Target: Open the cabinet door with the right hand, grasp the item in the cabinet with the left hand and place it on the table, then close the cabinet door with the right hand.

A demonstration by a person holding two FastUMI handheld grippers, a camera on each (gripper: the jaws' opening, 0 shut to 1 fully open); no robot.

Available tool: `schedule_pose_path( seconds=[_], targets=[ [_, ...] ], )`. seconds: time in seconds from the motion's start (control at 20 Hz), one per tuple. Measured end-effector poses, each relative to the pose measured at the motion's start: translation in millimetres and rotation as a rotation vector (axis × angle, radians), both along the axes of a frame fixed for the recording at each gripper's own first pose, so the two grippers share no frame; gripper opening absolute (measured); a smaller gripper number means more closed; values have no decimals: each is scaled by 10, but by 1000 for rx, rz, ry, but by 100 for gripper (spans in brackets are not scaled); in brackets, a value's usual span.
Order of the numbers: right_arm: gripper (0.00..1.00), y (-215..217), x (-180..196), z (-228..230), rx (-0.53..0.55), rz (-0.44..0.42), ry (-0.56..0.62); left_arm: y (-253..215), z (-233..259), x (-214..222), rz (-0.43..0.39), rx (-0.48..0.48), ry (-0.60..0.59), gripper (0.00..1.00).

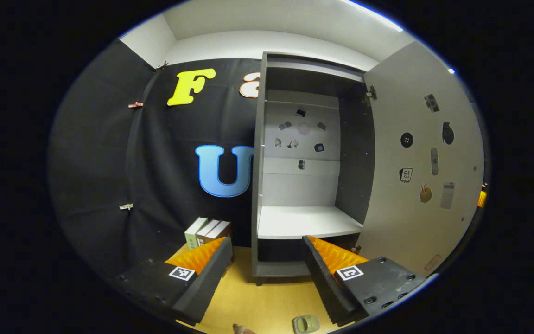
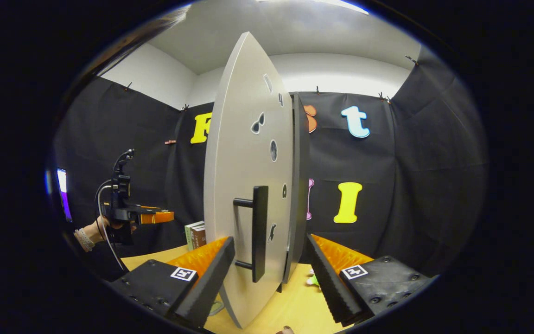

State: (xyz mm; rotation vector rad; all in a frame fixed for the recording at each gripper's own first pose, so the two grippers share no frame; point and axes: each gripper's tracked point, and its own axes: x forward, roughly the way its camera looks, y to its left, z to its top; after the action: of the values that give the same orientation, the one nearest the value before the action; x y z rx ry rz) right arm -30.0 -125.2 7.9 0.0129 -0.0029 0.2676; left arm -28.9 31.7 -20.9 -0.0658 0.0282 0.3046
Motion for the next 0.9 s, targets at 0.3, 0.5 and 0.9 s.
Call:
schedule_pose_path(
  seconds=[0.3, 0.5, 0.9],
  targets=[
    [95, 147, 106, -30, 62, -20, 31, 108, -62, -50, -66, -77, -7, 95],
    [97, 504, 125, -64, 83, -23, 34, 250, -163, -30, -104, -53, 17, 93],
    [97, 1251, 424, -68, 86, -31, -4, 395, -123, -38, -238, -27, 24, 95]
  ],
)
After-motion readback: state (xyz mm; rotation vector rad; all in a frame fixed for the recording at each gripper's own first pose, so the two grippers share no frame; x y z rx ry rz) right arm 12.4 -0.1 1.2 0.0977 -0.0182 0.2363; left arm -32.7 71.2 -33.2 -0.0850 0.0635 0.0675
